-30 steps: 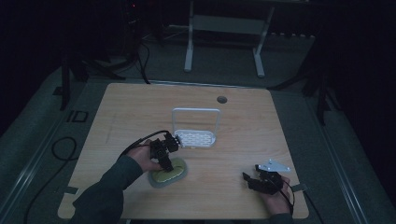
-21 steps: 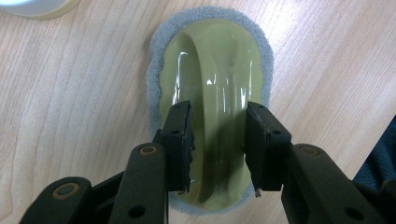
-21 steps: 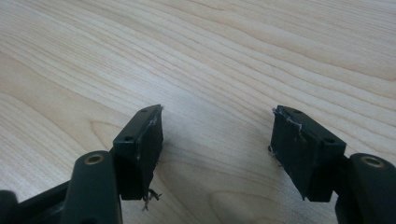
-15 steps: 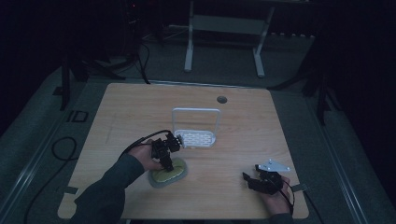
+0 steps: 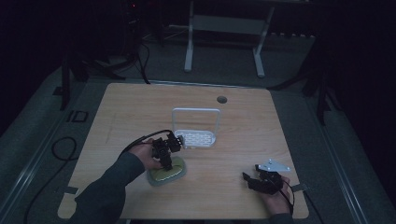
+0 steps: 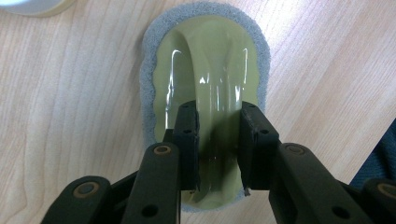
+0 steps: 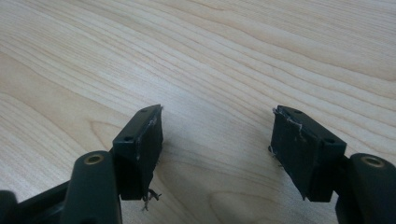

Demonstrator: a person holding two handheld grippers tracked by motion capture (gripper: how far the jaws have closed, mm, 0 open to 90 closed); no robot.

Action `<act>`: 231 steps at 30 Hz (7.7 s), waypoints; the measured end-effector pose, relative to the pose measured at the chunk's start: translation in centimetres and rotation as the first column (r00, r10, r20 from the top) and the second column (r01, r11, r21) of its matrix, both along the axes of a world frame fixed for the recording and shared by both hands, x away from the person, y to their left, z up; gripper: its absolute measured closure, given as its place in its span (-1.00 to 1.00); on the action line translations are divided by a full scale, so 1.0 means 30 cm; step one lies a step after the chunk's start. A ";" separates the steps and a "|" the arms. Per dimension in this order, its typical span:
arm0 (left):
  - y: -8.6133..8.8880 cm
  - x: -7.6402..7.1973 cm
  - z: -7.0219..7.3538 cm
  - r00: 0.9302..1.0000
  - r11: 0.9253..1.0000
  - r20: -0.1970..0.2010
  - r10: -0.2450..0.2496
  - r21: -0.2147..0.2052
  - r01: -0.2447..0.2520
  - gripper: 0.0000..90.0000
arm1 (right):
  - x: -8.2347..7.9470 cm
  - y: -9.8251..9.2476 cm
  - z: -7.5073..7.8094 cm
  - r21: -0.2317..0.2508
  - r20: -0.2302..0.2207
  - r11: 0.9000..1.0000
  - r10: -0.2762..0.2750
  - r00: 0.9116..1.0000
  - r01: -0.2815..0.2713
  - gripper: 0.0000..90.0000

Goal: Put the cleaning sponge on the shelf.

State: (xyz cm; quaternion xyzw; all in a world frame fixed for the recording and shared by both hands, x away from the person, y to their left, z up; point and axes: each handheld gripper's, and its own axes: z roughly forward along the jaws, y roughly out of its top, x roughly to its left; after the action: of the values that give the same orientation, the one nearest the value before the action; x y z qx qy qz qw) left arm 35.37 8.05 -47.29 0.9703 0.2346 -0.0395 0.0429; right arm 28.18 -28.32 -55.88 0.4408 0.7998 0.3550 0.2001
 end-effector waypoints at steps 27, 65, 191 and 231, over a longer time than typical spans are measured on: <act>-0.005 0.031 0.065 0.995 0.999 0.092 -0.026 -0.019 0.028 0.59 | 0.001 0.000 0.000 0.000 -0.001 1.000 0.000 1.000 0.000 -0.26; -0.060 0.098 0.160 0.972 0.994 0.219 -0.081 -0.052 0.095 0.60 | 0.002 0.001 0.000 0.001 -0.002 1.000 0.001 1.000 -0.001 -0.26; -0.269 0.234 0.122 0.849 0.906 0.326 -0.416 0.063 0.419 0.59 | 0.005 0.000 0.000 0.000 -0.002 1.000 0.007 1.000 -0.007 -0.27; -0.297 0.242 0.055 0.825 0.895 0.346 -0.446 0.161 0.416 0.58 | 0.005 0.000 0.000 0.000 -0.003 1.000 0.006 1.000 -0.006 -0.27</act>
State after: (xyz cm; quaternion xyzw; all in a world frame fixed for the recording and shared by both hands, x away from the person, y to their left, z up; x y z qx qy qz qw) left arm 42.64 -0.85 -45.64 0.9884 -0.0017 0.1469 0.0385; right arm 28.33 -28.31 -55.88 0.4390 0.8014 0.3549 0.1977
